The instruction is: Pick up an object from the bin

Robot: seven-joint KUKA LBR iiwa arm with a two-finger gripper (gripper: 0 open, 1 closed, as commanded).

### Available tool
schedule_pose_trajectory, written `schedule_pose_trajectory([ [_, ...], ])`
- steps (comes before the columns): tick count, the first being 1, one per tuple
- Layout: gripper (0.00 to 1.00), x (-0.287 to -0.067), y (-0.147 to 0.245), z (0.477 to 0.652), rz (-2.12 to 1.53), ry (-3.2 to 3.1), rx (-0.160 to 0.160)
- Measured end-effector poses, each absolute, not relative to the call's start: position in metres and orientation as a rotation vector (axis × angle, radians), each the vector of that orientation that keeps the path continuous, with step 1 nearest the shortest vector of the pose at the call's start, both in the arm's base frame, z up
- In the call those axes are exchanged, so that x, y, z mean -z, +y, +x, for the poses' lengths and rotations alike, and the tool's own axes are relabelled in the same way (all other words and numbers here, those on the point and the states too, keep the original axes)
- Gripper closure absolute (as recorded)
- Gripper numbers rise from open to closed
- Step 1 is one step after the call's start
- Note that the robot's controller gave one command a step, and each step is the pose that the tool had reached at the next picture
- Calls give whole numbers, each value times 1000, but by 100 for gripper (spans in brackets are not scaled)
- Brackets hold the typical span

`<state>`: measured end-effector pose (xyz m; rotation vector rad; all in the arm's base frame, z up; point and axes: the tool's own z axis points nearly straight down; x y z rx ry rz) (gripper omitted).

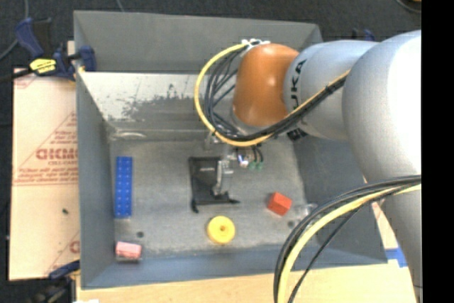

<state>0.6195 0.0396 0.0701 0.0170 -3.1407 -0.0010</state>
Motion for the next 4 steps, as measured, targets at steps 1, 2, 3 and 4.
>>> schedule_pose_trajectory([
  [1, 100, -72, 52, 631, 282, -3141, 0],
  [2, 100, -72, 52, 631, 281, -3141, 1],
  [3, 100, -72, 94, 656, 289, -3149, 3],
  [4, 100, -72, 65, 651, 367, -3136, -1],
])
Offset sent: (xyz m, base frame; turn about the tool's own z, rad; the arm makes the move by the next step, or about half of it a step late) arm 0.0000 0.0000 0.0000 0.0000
